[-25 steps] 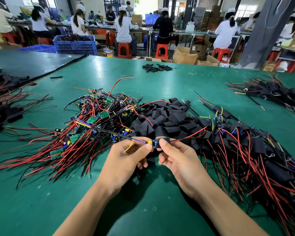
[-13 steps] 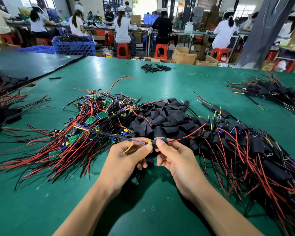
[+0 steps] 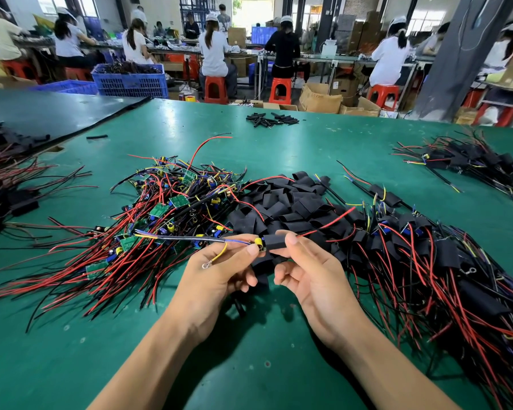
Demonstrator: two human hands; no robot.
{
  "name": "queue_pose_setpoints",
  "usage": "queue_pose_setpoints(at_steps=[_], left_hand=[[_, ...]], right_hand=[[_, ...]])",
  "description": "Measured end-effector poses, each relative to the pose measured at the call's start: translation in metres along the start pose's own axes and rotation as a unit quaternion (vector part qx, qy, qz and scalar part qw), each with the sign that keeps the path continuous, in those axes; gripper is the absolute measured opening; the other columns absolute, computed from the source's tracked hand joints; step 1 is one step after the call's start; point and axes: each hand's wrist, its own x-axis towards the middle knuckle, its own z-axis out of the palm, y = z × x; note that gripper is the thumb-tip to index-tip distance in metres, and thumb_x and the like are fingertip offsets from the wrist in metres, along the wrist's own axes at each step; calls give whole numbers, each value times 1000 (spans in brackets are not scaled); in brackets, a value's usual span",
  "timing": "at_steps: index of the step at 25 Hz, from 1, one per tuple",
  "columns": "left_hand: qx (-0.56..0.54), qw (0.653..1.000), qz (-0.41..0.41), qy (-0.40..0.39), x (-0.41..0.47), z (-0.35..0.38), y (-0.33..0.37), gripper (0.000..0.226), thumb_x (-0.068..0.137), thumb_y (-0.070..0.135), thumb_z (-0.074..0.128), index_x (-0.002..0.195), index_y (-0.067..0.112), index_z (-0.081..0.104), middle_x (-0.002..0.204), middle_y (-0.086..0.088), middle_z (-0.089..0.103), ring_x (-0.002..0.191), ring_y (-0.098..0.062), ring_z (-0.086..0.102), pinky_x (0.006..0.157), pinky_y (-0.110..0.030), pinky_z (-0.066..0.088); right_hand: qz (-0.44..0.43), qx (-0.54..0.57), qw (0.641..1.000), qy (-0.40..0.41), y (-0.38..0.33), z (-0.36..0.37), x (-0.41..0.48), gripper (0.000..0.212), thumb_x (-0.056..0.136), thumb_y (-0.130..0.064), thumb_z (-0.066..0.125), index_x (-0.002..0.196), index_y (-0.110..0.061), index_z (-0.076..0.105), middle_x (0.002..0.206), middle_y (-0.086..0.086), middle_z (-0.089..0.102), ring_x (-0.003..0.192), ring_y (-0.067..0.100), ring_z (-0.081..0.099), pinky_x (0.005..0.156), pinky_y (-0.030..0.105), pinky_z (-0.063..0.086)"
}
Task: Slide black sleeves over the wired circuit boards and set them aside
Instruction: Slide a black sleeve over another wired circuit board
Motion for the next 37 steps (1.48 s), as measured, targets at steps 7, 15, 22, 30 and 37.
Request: queue_pose_setpoints(at_steps=[7,15,22,30,37], left_hand=[[23,1000,11,-1,0,-3,0,29,75,26,76,100,12,77,89,-8,72,54,-15,52,53,-22,44],[42,999,0,-14,-4,1,2,25,79,24,72,100,12,78,90,-8,72,55,-16,56,53,-22,45],[55,998,7,-22,-5,0,3,20,79,25,72,96,16,78,89,-8,74,56,-16,58,53,-22,46],[14,1000,-18,1,-1,2,3,28,80,34,72,94,10,71,95,-11,74,54,-17,58,52,-22,45],[-32,998,-60,-13,0,1,5,14,80,25,71,88,14,74,97,-14,75,53,-16,59,52,-22,47]], right_hand=[[2,-4,1000,-12,5,0,0,40,78,-26,72,111,-4,71,90,18,62,55,17,55,61,27,51],[-6,-47,998,-45,7,0,-2,26,86,-33,65,100,-16,79,86,7,70,58,16,56,60,24,50],[-9,-48,999,-23,6,1,-3,26,80,-31,71,96,-10,73,85,14,64,59,19,55,64,27,49],[13,-41,999,-5,4,8,-4,29,87,-39,60,85,-17,80,87,7,74,54,14,55,57,24,51],[40,18,998,54,-4,3,-1,18,77,-31,70,69,-15,74,85,10,71,51,14,56,53,25,52]])
